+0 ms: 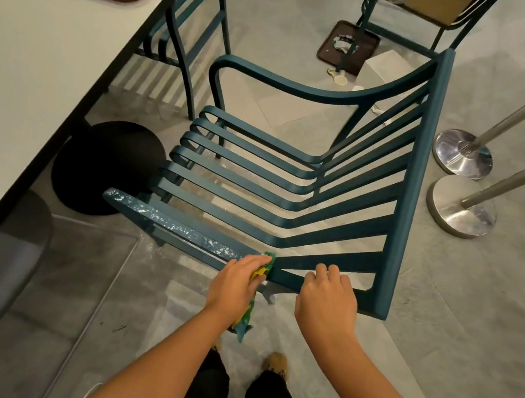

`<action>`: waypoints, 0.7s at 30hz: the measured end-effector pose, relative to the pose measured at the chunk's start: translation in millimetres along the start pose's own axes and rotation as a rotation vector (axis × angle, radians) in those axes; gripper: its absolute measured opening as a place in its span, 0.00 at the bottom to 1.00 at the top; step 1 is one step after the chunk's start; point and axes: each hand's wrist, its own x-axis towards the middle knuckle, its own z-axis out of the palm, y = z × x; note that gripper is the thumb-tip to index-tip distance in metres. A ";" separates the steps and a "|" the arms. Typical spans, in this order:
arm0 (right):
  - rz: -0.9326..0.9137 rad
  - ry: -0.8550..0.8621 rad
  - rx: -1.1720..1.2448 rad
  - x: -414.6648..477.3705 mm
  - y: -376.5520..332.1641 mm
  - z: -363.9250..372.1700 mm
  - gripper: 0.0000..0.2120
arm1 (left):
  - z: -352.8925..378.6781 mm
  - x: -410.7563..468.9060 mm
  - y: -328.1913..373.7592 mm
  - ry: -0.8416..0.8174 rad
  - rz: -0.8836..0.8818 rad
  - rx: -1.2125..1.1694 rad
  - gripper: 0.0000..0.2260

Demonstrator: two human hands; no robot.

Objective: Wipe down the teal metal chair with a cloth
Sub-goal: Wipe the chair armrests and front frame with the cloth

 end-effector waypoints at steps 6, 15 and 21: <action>-0.020 0.006 -0.027 8.9 -8.3 7.6 0.15 | 10.3 -8.5 21.3 -0.059 0.136 0.012 0.20; 0.011 0.006 0.012 13.6 -10.7 15.5 0.15 | 6.4 4.4 -12.8 -0.043 0.030 0.156 0.23; 0.018 0.021 0.034 13.8 -10.2 17.3 0.16 | -23.7 23.8 -40.5 -0.104 -0.056 0.327 0.22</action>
